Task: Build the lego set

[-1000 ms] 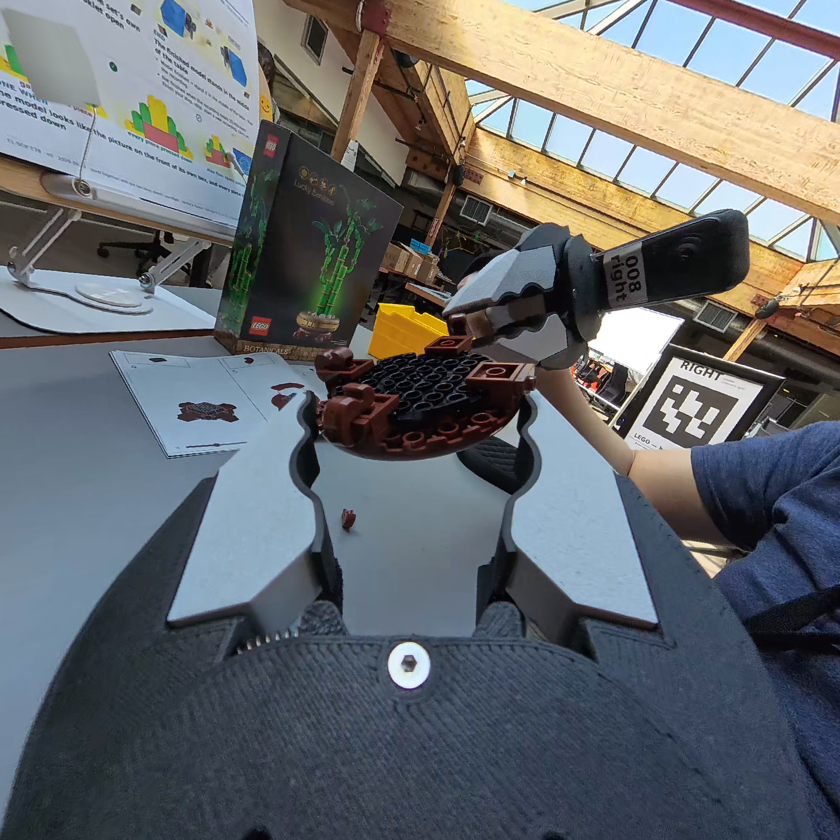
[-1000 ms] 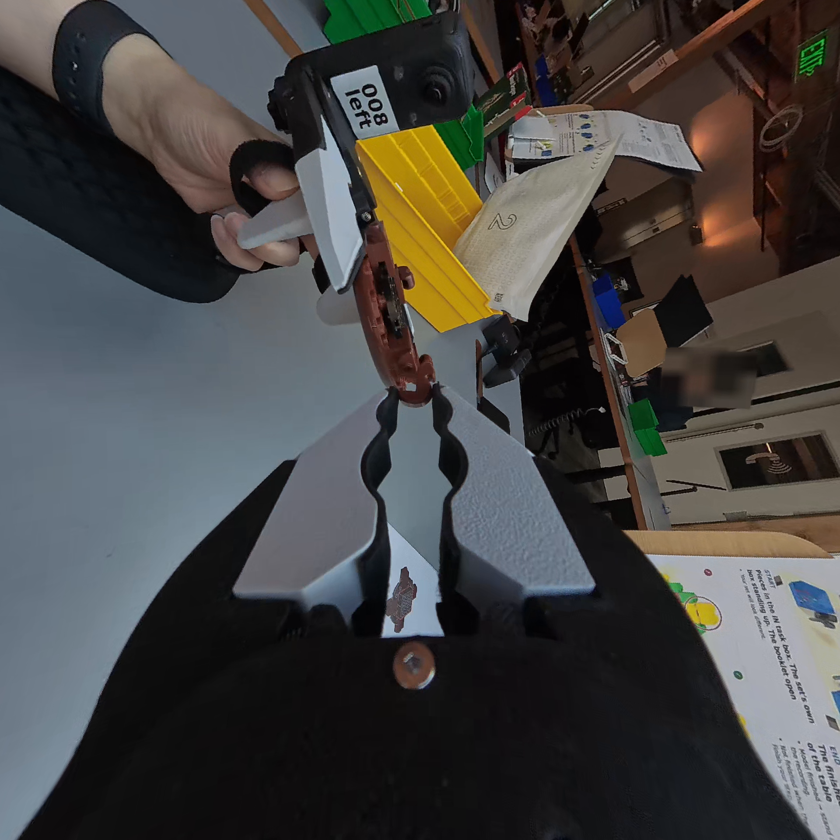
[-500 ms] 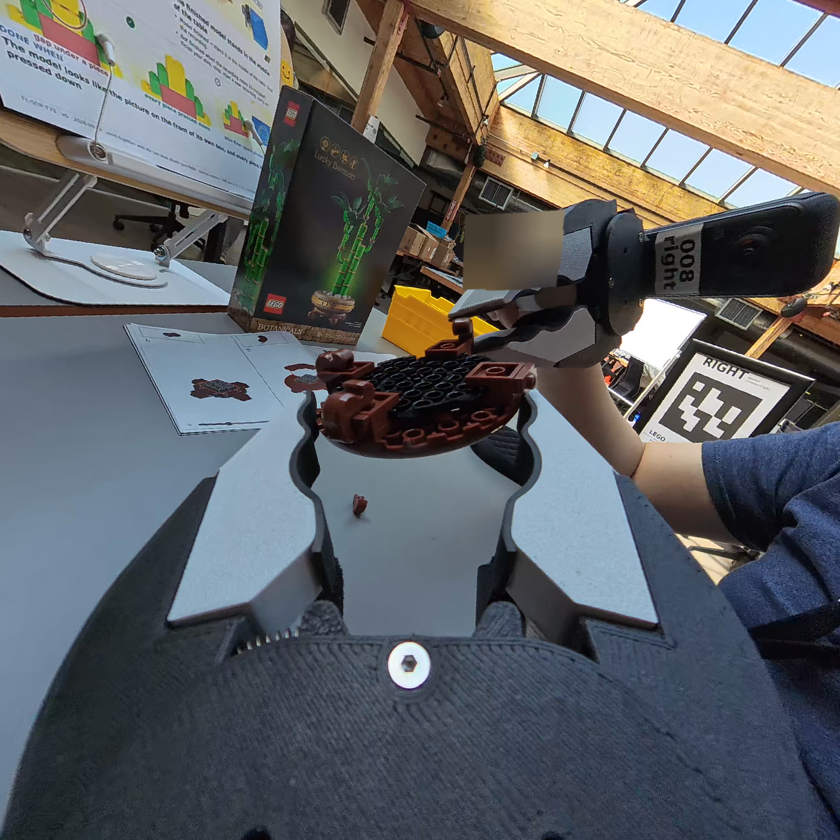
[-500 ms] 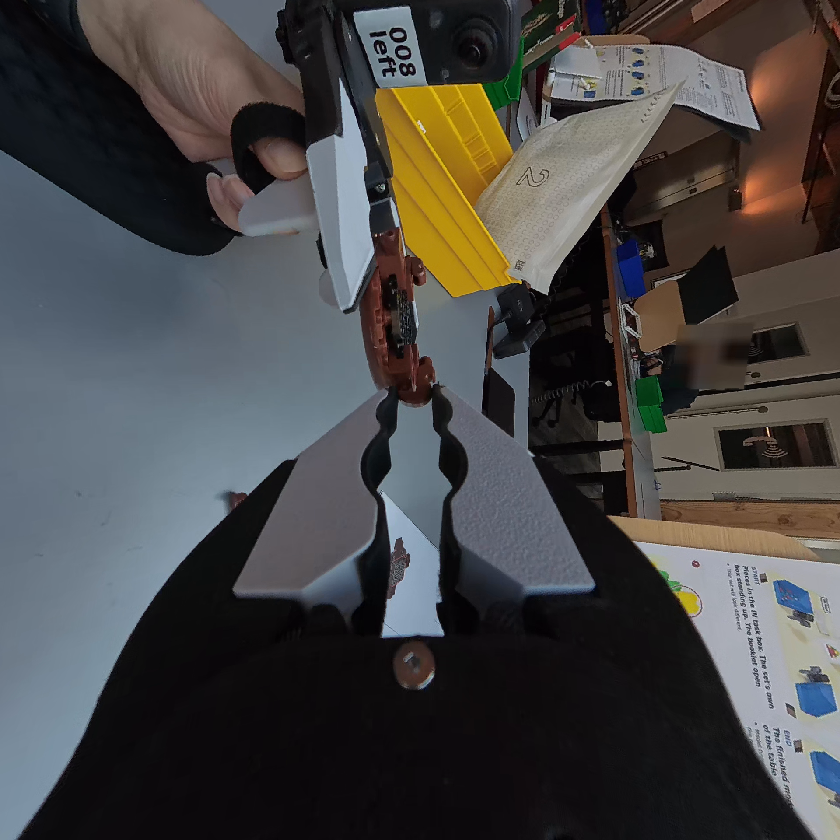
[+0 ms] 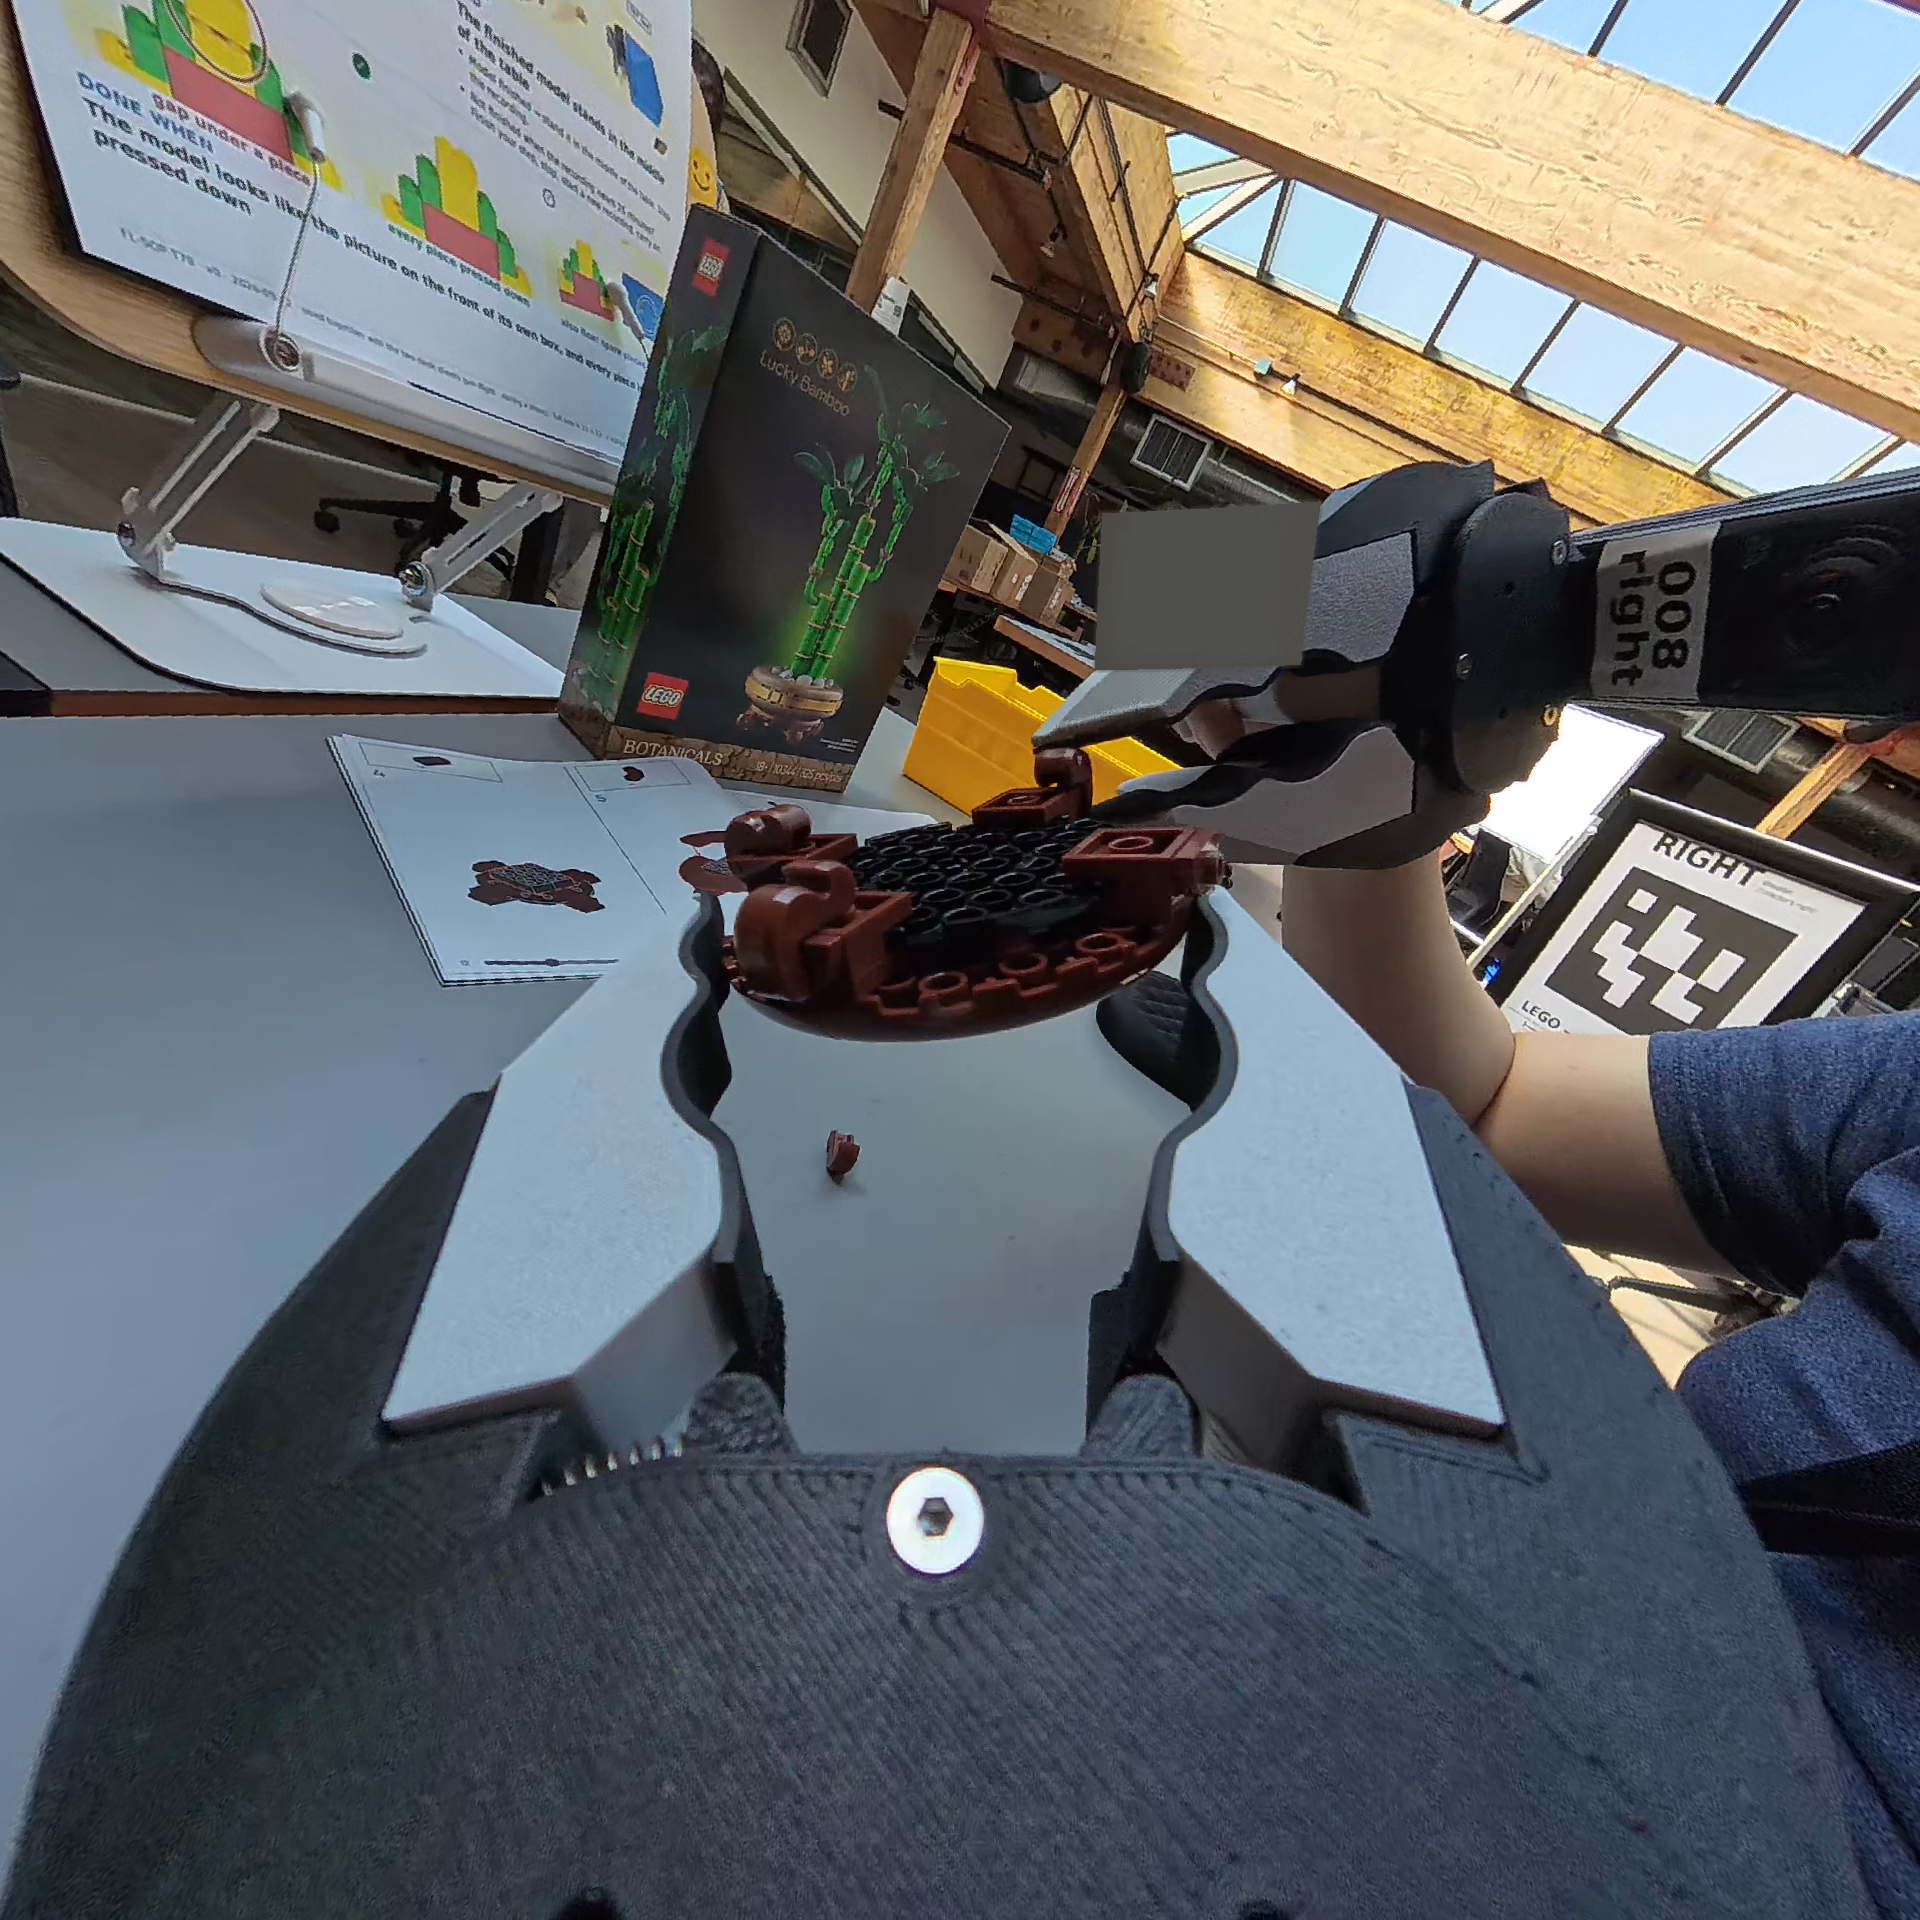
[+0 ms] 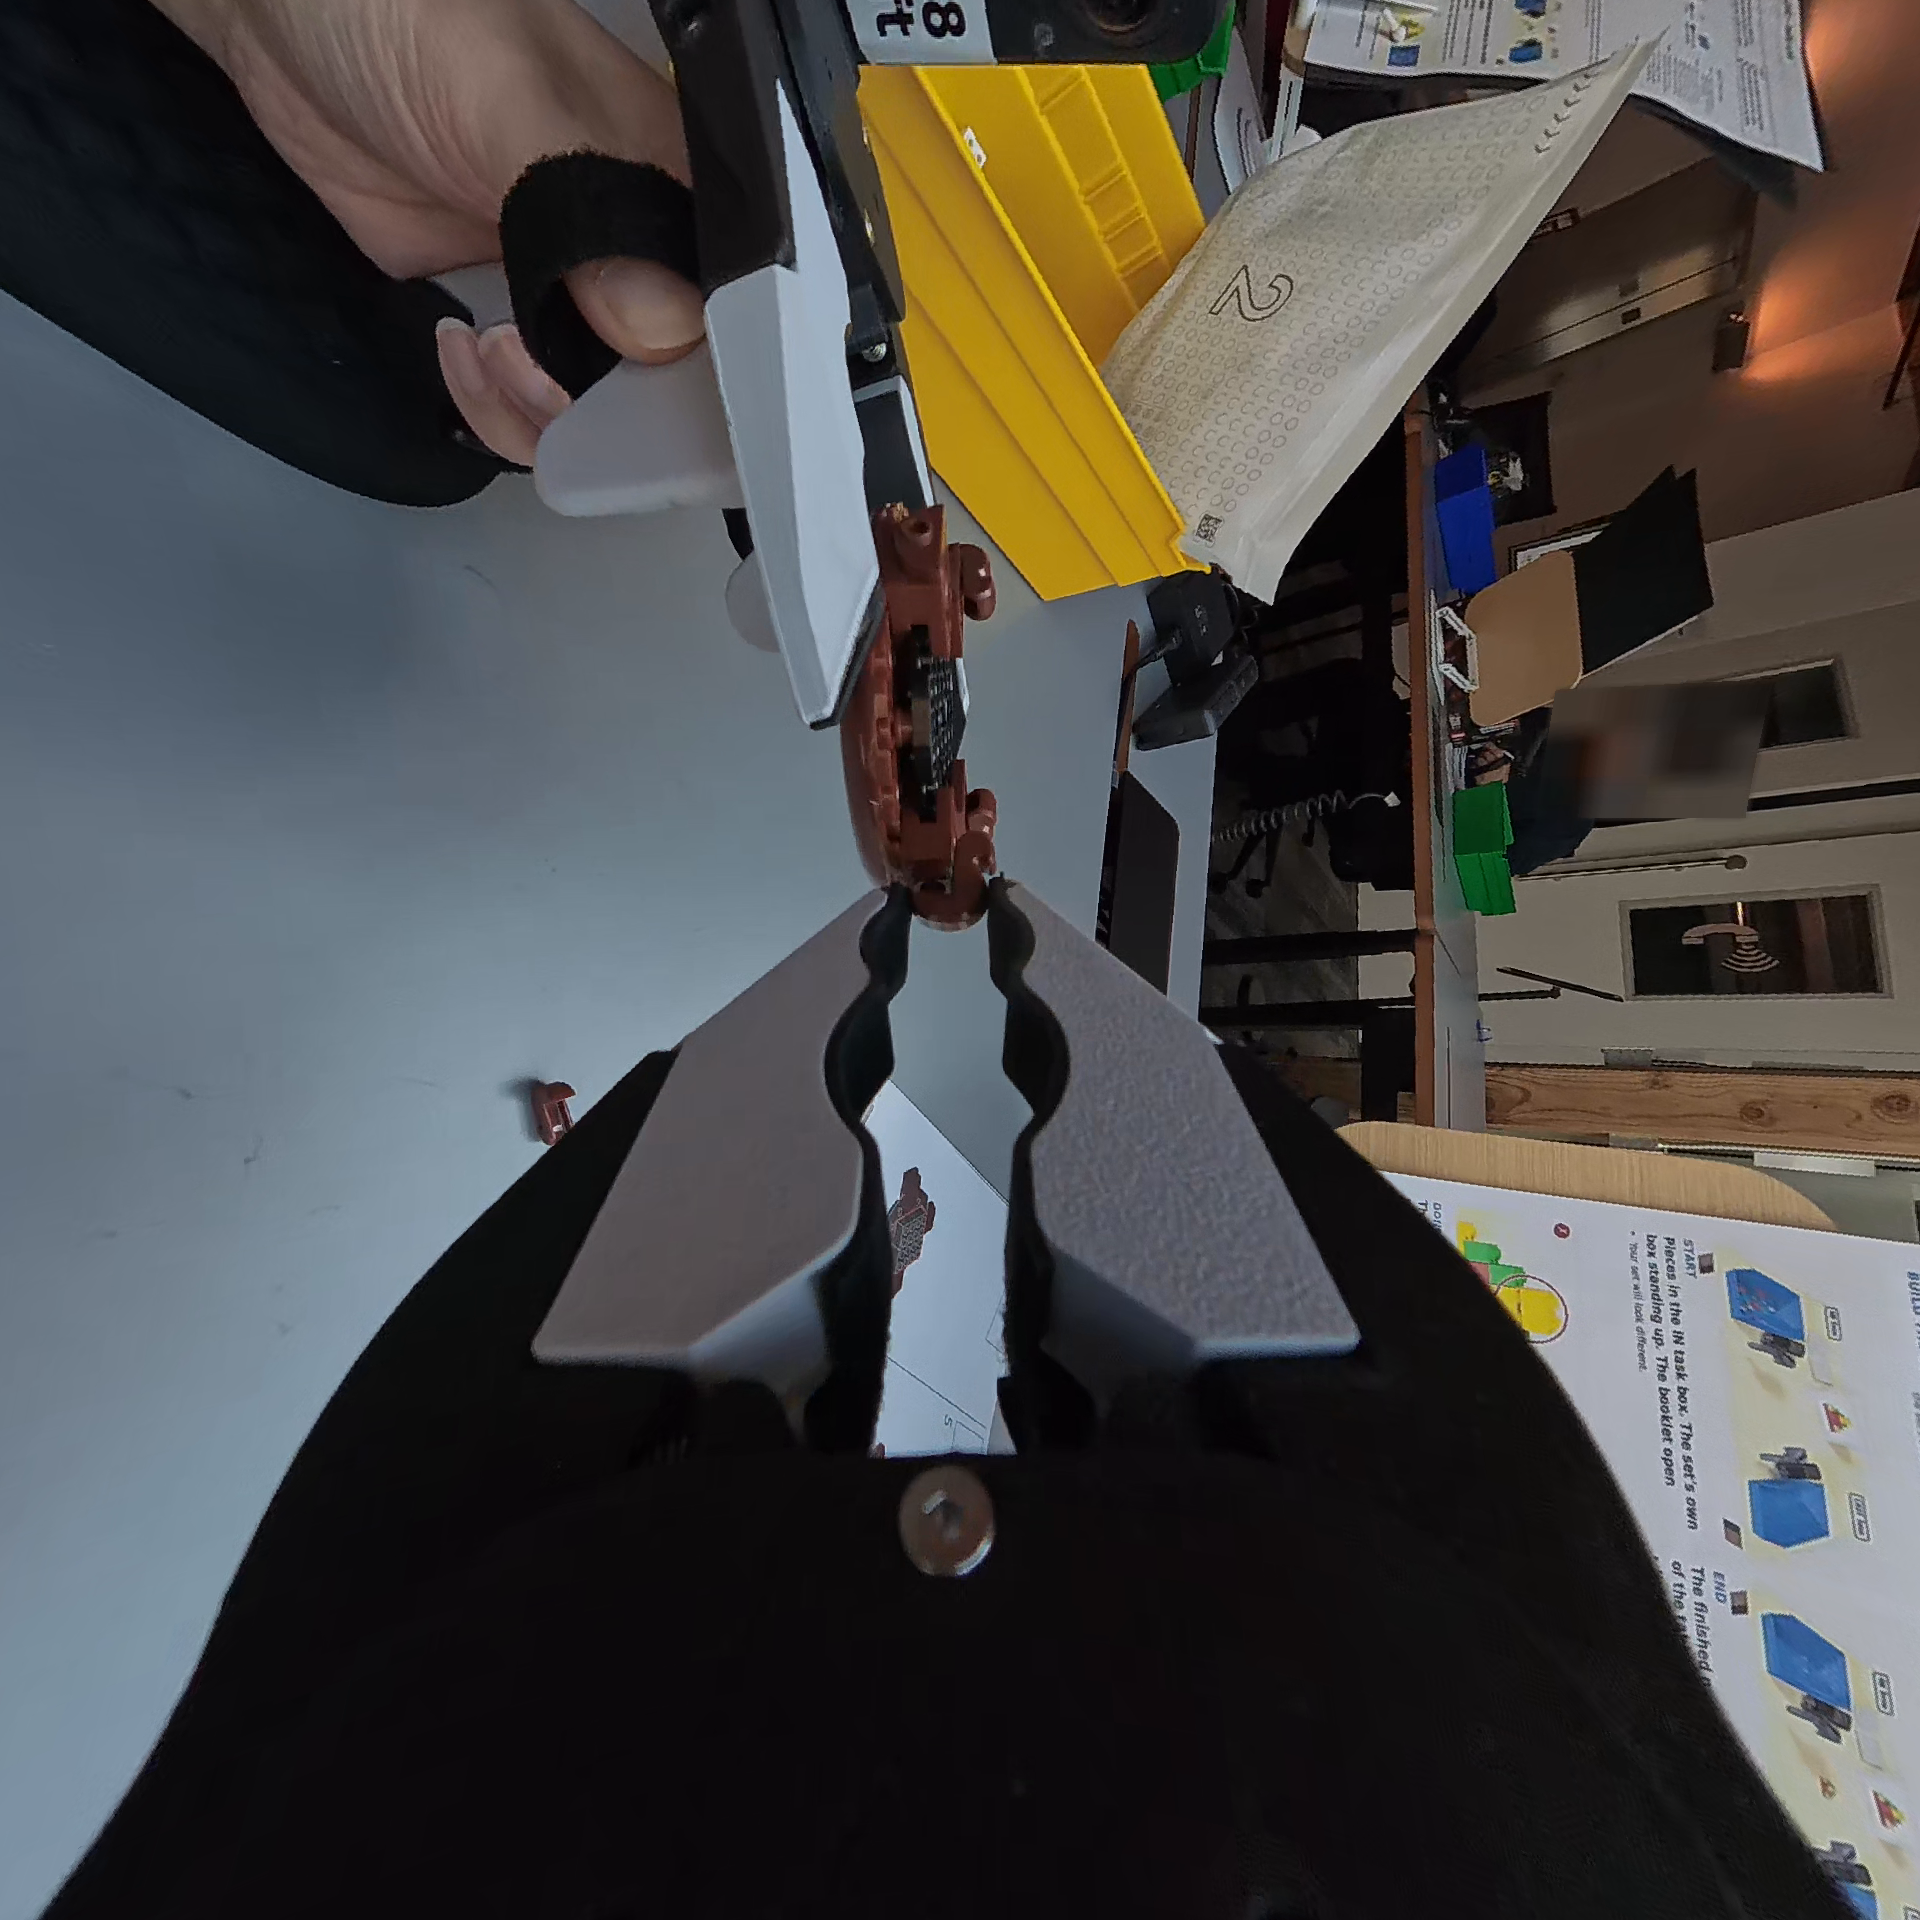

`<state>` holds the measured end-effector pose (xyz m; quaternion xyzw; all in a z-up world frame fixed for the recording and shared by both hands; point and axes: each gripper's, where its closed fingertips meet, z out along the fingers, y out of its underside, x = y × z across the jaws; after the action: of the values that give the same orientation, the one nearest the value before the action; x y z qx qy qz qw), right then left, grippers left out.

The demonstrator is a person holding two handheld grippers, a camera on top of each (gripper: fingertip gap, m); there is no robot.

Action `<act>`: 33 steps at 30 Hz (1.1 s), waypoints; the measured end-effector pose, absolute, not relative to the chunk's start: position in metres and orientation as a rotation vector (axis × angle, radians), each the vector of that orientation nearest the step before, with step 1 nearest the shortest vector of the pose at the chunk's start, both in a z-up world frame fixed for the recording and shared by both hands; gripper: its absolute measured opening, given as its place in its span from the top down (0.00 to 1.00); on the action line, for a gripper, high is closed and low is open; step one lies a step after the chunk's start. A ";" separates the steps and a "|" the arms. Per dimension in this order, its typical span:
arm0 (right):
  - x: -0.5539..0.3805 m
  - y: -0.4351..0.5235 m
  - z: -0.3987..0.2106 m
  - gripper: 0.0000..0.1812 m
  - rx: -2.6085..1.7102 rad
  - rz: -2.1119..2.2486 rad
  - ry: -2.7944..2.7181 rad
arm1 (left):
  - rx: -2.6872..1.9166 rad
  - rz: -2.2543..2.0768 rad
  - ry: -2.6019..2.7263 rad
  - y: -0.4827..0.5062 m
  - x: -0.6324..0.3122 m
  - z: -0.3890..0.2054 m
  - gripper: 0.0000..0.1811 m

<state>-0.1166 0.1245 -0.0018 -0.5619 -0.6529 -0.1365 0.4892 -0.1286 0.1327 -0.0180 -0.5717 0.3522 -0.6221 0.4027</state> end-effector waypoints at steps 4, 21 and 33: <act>-0.117 0.126 -0.003 0.92 -1.368 -0.332 -1.580 | -1.437 -1.577 0.894 0.131 -0.128 -0.017 0.52; -0.121 0.119 -0.002 0.92 -1.301 -0.203 -1.582 | -1.443 -1.663 0.929 0.126 -0.130 -0.018 0.52; -0.122 0.113 -0.008 0.92 -1.304 -0.172 -1.611 | -1.463 -1.692 0.977 0.120 -0.130 -0.023 0.52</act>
<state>-0.1216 0.1130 -0.0079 -0.5406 -0.6681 -0.0713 0.5064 -0.1300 0.1199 -0.0227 -0.5628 0.3761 -0.6510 0.3434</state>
